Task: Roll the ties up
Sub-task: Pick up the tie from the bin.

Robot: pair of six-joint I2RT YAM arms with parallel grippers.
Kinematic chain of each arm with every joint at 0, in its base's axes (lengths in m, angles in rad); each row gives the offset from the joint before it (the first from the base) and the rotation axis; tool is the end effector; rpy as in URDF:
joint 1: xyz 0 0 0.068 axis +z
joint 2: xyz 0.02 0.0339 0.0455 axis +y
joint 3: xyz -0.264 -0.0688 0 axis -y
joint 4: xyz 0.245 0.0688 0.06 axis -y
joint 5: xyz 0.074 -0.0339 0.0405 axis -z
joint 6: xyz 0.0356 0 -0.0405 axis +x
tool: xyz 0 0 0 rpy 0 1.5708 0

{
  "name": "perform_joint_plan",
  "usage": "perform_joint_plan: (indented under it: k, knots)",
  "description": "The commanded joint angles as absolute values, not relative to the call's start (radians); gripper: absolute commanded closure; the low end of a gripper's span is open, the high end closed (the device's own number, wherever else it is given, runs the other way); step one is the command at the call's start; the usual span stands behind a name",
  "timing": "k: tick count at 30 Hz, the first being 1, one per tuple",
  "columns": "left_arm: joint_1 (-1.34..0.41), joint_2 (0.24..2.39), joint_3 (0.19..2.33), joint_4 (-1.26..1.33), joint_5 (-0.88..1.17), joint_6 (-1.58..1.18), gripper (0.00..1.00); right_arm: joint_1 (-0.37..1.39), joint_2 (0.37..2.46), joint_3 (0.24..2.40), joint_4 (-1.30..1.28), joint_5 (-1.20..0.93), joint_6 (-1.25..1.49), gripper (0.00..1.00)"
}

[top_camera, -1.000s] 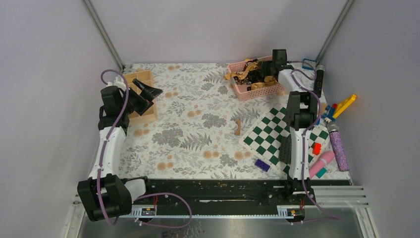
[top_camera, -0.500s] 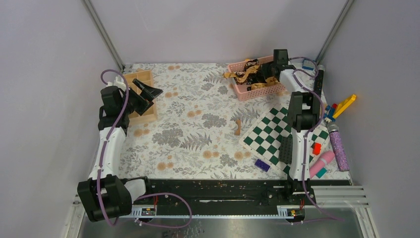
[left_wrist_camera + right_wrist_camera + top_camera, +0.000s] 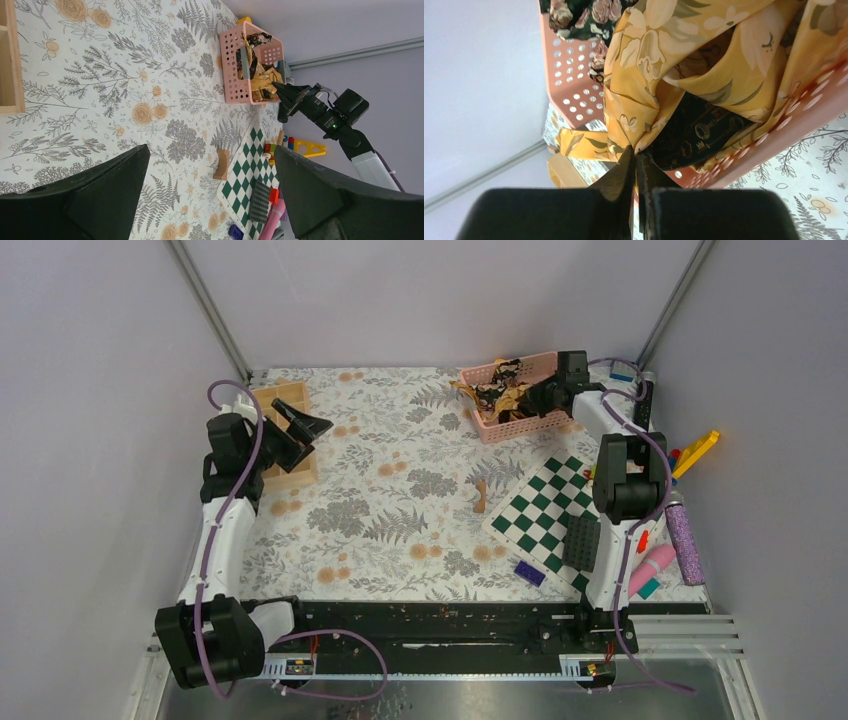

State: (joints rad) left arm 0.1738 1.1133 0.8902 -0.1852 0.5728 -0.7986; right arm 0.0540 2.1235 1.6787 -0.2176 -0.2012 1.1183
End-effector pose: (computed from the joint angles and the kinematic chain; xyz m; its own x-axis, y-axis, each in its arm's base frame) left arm 0.2505 0.0244 0.3134 -0.5197 -0.7025 -0.4862 -0.0397 0.5883 -0.8076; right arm 0.4903 0.0336 0.2200 -0.4576 0.8578 -0.2342 0.4604 0.4539 0.7629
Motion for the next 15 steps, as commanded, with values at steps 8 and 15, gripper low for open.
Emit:
perform_joint_plan:
  k: [8, 15]
  knots:
    - [0.149, 1.088, 0.891, -0.13, 0.591, -0.808, 0.01, 0.057, 2.137, 1.814, -0.353, -0.176, 0.956, 0.54]
    - [0.149, 1.094, 0.901, -0.13, 0.591, -0.808, 0.01, 0.054, 2.156, 1.862, -0.395, -0.155, 0.955, 0.49]
